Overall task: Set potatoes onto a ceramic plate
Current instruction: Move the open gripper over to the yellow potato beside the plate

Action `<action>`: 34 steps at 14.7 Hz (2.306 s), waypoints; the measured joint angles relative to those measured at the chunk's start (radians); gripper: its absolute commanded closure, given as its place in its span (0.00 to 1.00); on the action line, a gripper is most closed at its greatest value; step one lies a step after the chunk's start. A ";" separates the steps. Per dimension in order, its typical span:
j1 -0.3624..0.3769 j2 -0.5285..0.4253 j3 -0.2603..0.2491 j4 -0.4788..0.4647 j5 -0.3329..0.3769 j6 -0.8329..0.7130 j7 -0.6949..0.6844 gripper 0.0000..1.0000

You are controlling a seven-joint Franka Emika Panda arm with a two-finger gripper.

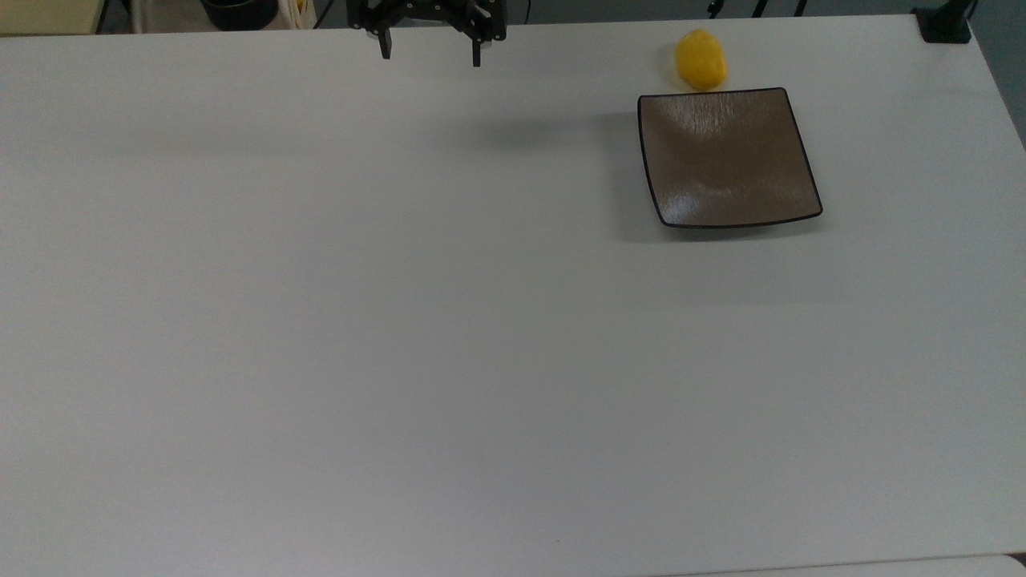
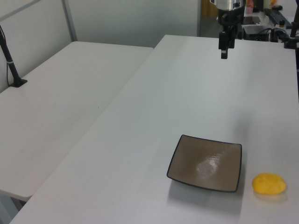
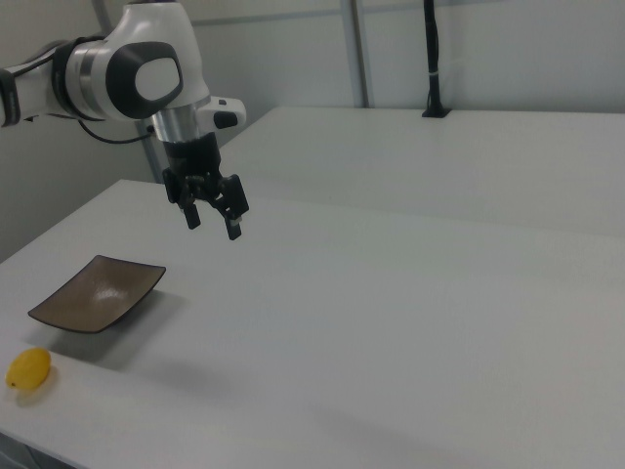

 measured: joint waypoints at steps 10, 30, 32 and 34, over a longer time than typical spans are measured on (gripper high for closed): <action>0.029 0.017 0.001 -0.004 0.008 -0.025 -0.003 0.00; 0.164 -0.032 0.467 -0.279 0.136 0.184 0.189 0.00; 0.189 -0.022 0.489 -0.321 0.136 0.231 0.202 0.00; 0.206 -0.004 0.492 -0.346 0.136 0.270 0.212 0.00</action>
